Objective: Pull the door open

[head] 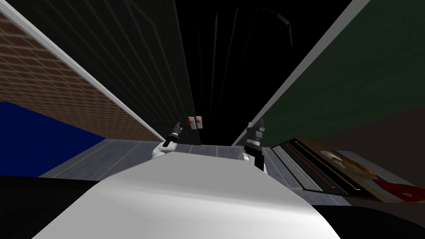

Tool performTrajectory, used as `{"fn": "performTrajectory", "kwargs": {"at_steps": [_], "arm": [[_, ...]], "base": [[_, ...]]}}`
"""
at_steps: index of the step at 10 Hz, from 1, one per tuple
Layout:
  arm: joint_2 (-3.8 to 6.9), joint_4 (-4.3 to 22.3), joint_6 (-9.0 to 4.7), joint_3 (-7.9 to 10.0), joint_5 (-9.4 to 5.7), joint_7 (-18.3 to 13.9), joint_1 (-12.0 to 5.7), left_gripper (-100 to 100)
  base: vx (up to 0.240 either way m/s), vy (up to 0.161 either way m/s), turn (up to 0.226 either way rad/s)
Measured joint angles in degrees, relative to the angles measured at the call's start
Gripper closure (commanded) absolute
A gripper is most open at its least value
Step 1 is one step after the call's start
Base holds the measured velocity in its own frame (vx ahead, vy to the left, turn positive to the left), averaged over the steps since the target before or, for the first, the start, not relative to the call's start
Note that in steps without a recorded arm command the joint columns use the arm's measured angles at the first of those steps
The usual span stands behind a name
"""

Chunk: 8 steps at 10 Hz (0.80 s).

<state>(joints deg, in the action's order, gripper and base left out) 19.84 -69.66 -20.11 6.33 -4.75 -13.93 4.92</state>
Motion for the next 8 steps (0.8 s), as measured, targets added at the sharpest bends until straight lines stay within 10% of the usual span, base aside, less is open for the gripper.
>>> {"fn": "performTrajectory", "kwargs": {"at_steps": [3, 4, 8], "arm": [[-1.40, -1.1, -0.21, -1.83, 0.35, 0.1, -1.54, -100], [-1.43, -1.0, -0.27, -1.91, 0.35, 0.1, -1.71, 100], [-1.52, -1.1, -0.19, -2.03, 0.40, 0.1, -1.57, 100]], "base": [[0.173, -0.087, -0.122], [-0.005, 0.006, 0.021], [-0.020, 0.009, -0.010]]}}
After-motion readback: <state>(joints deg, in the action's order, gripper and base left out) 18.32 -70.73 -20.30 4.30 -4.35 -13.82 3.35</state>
